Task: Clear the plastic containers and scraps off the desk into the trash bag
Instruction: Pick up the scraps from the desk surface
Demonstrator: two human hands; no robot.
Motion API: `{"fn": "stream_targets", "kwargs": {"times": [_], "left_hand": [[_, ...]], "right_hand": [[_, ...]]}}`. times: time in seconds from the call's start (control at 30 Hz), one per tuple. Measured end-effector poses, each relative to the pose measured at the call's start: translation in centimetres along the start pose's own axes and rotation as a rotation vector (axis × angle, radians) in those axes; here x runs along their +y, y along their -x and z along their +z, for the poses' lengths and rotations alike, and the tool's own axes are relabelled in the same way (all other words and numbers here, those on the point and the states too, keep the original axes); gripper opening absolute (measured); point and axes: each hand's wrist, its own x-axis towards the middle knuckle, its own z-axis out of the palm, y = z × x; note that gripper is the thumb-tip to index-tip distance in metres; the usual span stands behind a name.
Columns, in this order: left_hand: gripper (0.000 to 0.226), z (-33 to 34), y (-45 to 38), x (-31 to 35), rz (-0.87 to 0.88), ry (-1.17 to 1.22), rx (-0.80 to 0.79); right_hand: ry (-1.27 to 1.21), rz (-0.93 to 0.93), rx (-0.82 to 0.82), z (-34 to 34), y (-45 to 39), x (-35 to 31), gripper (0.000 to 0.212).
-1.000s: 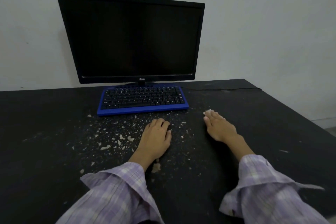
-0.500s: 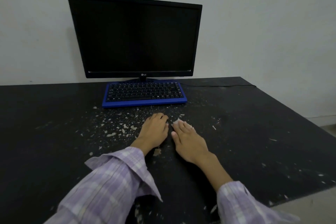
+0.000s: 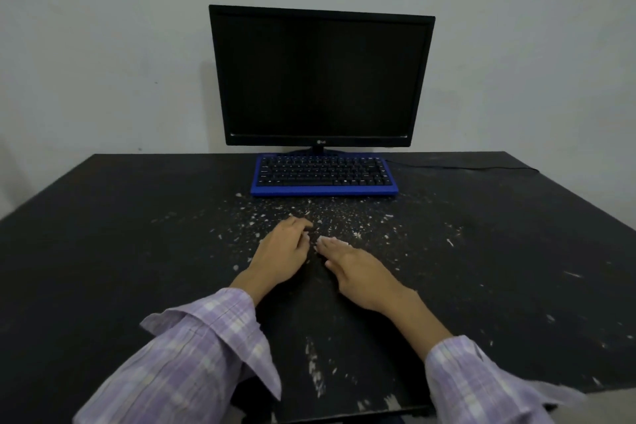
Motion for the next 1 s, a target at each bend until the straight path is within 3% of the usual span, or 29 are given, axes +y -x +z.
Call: {"fn": "stream_targets", "kwargs": {"times": [0.27,0.5,0.73,1.0], "left_hand": [[0.025,-1.6,3.4,-0.4,0.094,0.108,-0.084],[0.022,-3.8,7.0,-0.8,0.070,0.282,-0.064],[0.019,-5.4,10.4,-1.0,0.037,0.490,-0.033],[0.018,-8.0,14.7,-1.1,-0.069,0.586,0.192]], "right_hand": [[-0.146,-0.027,0.031,-0.5,2.1,-1.4,0.038],[-0.375,0.005,0.034,-1.4,4.0,-4.4,0.023],[-0.686,0.057,0.183,-0.5,4.1,-8.0,0.020],[-0.684,0.122,0.265,-0.4,3.8,-12.5,0.012]]}}
